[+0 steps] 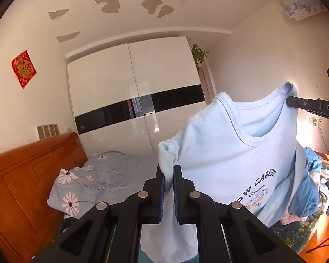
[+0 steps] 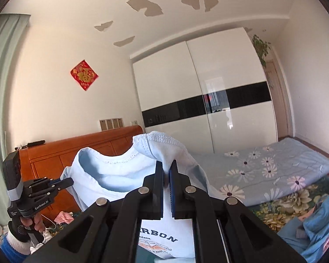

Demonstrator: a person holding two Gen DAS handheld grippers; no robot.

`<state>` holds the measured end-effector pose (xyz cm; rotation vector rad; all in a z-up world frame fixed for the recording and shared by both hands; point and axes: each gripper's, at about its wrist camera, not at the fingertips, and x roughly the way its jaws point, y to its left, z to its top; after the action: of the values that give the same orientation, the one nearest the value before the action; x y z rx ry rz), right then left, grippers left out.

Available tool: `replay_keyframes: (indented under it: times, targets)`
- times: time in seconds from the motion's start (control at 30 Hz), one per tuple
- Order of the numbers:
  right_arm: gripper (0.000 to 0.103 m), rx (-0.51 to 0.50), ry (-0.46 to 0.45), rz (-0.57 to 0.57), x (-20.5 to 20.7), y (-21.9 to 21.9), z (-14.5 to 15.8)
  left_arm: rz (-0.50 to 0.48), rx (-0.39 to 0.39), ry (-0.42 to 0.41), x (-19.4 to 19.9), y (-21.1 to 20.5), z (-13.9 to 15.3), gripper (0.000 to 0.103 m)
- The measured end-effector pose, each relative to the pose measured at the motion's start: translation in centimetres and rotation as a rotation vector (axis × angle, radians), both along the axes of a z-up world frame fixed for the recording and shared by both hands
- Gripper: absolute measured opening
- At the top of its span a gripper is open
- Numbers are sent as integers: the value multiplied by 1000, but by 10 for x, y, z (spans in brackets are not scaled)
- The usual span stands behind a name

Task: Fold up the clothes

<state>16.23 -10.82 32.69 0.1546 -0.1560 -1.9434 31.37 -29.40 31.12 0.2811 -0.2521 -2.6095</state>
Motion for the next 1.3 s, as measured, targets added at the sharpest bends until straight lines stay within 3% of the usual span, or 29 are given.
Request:
replay_keyframes:
  times: [0.13,0.27,0.37,0.47,0.63,0.77,0.93,1.07,1.1,1.23,1.3]
  targets:
    - [5,1,54,18,48,0,15,10,-28,26,37,11,9,8]
    - [5,27,99,22,76,-15,23,17,-31,-6,42,1,5,11]
    - [5,76,88,23,61,-31,19,28,-11,-51,30,-16,-9,12]
    - [5,170,26,18,14,-64,-7,70,32,-123,-2,-51,-44,12]
    - [5,363,-155,32,-89,-166,-99,84,227,-281,-70,-137,-146,8]
    - [5,530,-317,-6,-182,-248,-203,63,454,-382,-111,-189,-250,8]
    - [5,681,-464,-73,-258,-245,-331,-50,680,-464,-141,-187,-346,8]
    - [5,687,-545,-110,-291,-223,-380,-140,770,-550,-175,-172,-392,10]
    - [5,686,-560,-107,-289,-239,-387,-156,779,-564,-183,-168,-398,11]
    - [5,665,-581,-39,-292,-238,-403,-221,815,-621,-213,-154,-420,33]
    - [6,653,-582,-5,-291,-243,-403,-244,827,-649,-227,-147,-430,38]
